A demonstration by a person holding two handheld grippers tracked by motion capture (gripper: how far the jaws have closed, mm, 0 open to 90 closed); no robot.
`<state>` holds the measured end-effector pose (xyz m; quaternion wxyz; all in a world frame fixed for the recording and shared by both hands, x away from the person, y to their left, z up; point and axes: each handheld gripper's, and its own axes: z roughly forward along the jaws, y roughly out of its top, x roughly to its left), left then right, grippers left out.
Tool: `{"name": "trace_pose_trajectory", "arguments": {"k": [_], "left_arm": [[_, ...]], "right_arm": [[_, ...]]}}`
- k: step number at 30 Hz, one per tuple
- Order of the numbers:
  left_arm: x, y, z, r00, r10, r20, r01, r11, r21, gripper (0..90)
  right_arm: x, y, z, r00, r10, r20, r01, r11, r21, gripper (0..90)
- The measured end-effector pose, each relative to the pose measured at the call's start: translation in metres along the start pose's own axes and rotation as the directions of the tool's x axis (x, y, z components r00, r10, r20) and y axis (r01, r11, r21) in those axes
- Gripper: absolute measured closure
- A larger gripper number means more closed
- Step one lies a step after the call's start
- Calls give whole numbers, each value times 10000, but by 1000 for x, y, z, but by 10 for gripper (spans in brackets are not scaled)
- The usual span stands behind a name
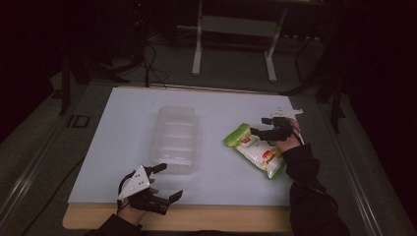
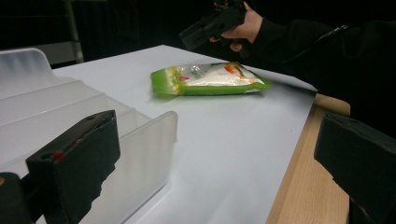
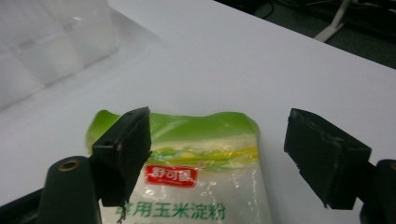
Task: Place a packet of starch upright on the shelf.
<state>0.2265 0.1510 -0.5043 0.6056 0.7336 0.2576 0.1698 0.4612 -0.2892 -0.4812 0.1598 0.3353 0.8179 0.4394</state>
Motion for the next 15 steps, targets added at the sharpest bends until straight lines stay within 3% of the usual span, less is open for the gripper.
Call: {"name": "trace_pose_trajectory", "arguments": {"k": [15], "left_arm": [[1,-1,1,10000,-51,37,51,10000,72,7]], "right_arm": [[-11,-10,26,9991,400,107,-406,9974,588,240]]}}
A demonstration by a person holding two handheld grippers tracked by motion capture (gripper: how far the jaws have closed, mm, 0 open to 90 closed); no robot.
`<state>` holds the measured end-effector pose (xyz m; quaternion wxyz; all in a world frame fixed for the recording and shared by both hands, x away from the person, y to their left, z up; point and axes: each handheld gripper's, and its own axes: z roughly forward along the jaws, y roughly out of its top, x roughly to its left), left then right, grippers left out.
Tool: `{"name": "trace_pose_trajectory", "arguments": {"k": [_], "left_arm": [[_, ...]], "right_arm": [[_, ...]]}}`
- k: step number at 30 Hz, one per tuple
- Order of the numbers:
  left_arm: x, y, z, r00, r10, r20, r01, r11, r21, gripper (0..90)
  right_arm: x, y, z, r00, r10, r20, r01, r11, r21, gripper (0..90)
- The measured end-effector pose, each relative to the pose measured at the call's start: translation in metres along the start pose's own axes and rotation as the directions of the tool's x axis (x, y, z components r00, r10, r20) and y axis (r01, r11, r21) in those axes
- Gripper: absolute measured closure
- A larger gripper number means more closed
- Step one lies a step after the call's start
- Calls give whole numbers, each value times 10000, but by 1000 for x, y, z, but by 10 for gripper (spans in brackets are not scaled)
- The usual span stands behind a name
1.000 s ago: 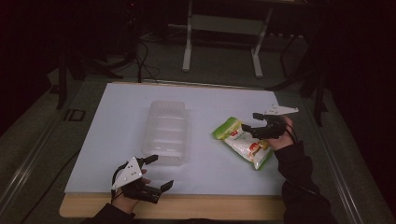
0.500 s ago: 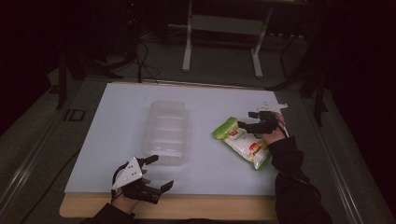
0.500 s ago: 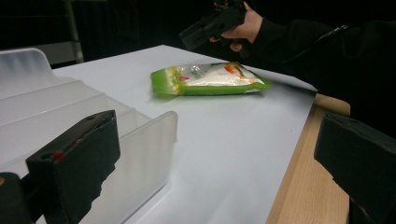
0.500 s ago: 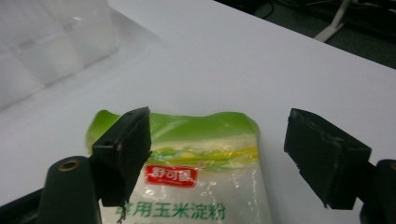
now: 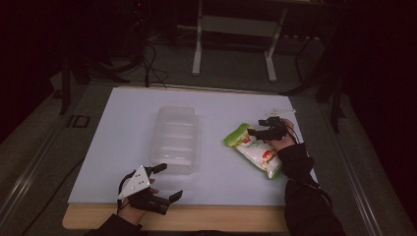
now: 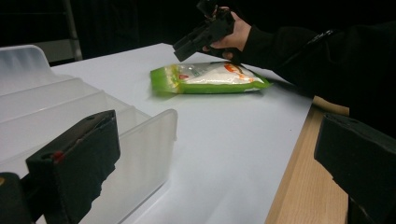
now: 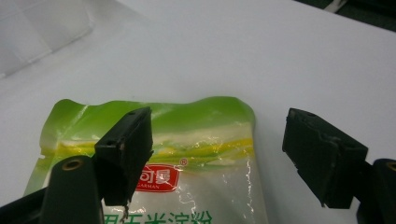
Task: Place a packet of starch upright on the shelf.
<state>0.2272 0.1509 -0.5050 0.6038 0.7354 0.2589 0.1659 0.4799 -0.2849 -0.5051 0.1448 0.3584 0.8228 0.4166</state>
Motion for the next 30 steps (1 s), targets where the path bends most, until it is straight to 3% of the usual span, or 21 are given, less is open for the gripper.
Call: {"name": "trace_pose_trajectory", "arguments": {"k": [4,9,13,16,18,20,23,26,30], "left_arm": [[-1,0,1,10000,26,45,-26,10000,69,7],[-1,0,1,10000,62,76,-63,9999,90,7],[-2,0,2,9999,80,107,-81,9998,156,7],[-2,0,2,9999,106,117,-108,9998,173,7],[-2,-1,2,9998,117,132,-120,9997,195,7],[-2,-1,2,9998,133,155,-136,9997,213,7],[-3,-1,2,9998,134,176,-137,9997,218,7],[-3,-1,3,9997,148,171,-152,9996,239,7],[-3,-1,2,9998,156,156,-159,9996,250,7]], "right_arm": [[0,-2,6,9994,-181,290,163,9980,606,228],[0,-6,11,9979,-510,403,467,9939,997,236],[2,-5,19,9961,-736,481,651,9850,1597,225],[-1,-5,21,9976,-497,492,404,9837,1751,196],[-5,-6,23,9996,-164,234,118,9826,1855,206],[-7,-6,23,9994,121,-310,-58,9811,1935,282],[-8,-7,23,9975,298,-637,-165,9796,2002,335],[-6,-7,23,9977,171,-660,-33,9791,2031,425],[2,-7,22,9989,-343,-327,404,9771,2088,615]]}}
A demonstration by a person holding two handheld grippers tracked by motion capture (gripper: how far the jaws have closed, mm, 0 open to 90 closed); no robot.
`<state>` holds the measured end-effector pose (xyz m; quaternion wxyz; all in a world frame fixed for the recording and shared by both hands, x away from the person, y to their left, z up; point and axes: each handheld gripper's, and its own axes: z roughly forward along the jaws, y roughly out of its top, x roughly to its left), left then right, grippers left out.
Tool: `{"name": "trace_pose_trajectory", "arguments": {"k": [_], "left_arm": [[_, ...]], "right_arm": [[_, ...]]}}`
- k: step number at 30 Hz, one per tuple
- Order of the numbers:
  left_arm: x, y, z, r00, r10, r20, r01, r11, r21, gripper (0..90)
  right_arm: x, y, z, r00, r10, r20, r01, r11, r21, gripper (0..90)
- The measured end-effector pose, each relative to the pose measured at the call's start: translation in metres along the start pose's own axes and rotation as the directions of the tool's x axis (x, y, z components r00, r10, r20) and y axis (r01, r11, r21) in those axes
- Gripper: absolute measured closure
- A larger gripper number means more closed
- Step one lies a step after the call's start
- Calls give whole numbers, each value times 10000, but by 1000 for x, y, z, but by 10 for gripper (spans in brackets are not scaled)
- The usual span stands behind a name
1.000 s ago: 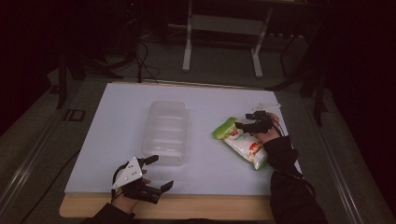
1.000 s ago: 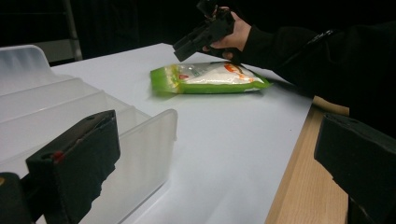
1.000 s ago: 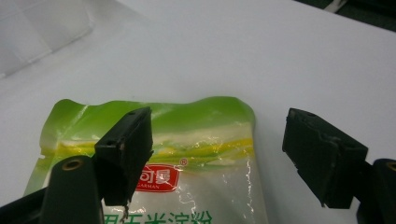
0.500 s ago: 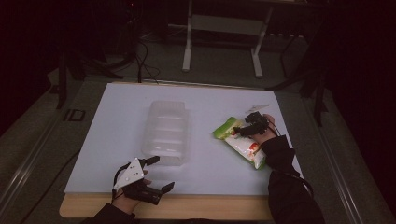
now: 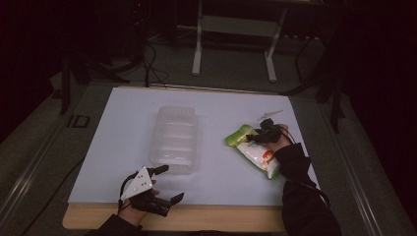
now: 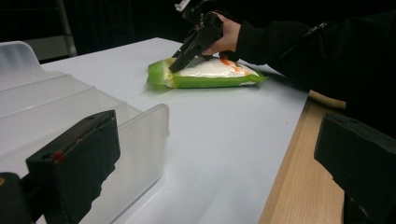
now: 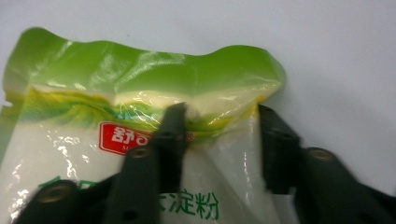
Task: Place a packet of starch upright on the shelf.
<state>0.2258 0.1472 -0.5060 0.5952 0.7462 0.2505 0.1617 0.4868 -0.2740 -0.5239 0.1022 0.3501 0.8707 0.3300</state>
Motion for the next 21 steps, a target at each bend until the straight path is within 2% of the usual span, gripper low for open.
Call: {"name": "trace_pose_trajectory", "arguments": {"k": [3,6,11,13,15,17,21], "left_arm": [[0,0,0,10000,15,-9,-15,10000,7,7],[0,0,0,10000,22,-16,-22,10000,7,7],[0,0,0,10000,23,-27,-23,10000,8,7],[0,0,-1,10000,33,-37,-33,10000,6,7],[0,1,-1,10000,46,-40,-46,10000,0,7],[0,1,0,10000,51,-37,-51,10000,1,7],[0,0,0,10000,58,-49,-58,10000,3,7]], "right_arm": [[3,0,0,9997,-129,226,128,9999,64,779],[3,0,-2,9993,182,322,-183,9998,39,865],[3,1,-8,9974,682,246,-676,9974,-235,878],[3,1,-13,9970,740,225,-730,9965,-414,879],[3,2,-19,9961,881,32,-877,9939,-669,880],[4,2,-28,9957,923,-116,-930,9914,-925,886],[10,0,-44,9967,804,-78,-807,9863,-1440,886]]}}
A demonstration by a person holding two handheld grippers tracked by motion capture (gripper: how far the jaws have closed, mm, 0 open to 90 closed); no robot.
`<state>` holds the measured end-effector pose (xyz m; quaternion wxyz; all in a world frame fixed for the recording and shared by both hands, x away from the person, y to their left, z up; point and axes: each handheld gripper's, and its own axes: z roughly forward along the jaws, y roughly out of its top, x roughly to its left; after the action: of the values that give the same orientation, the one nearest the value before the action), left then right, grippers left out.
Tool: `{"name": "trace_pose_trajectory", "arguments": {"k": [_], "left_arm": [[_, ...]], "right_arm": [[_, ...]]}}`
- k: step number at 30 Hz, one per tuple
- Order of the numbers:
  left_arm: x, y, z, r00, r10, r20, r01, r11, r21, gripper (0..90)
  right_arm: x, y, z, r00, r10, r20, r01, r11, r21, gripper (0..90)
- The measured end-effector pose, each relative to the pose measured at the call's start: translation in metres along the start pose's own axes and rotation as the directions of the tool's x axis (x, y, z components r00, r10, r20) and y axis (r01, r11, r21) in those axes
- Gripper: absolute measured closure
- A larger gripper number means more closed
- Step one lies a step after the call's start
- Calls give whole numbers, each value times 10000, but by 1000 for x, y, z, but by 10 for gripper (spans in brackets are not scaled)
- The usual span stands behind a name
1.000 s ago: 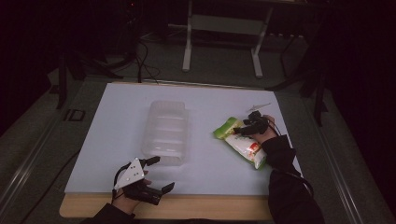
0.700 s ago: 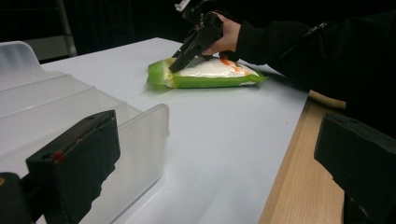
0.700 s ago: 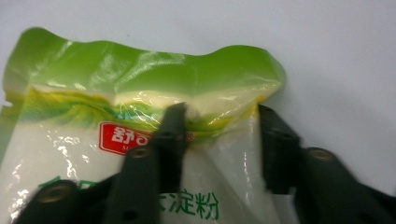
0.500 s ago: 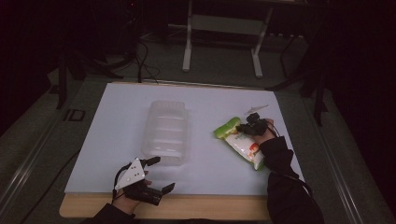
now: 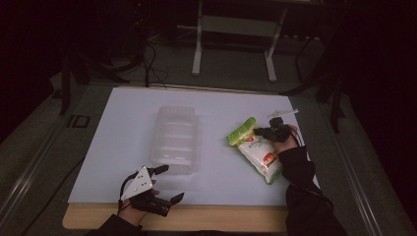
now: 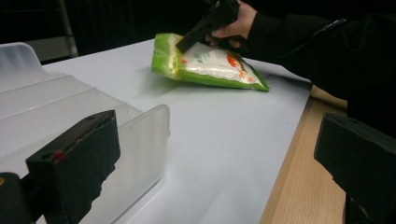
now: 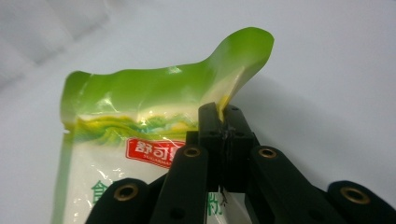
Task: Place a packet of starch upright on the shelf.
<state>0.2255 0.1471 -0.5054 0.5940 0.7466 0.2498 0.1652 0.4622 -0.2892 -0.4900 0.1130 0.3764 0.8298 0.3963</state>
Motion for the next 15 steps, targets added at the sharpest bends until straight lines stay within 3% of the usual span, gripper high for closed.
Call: {"name": "trace_pose_trajectory", "arguments": {"k": [2,15], "left_arm": [[0,0,0,10000,14,-9,-14,10000,5,7],[1,0,0,10000,-13,-46,13,10000,-18,7]], "right_arm": [[1,0,-7,9998,127,-133,-130,9996,-254,886],[25,5,-55,9996,-252,-116,234,9901,-1384,887]]}}
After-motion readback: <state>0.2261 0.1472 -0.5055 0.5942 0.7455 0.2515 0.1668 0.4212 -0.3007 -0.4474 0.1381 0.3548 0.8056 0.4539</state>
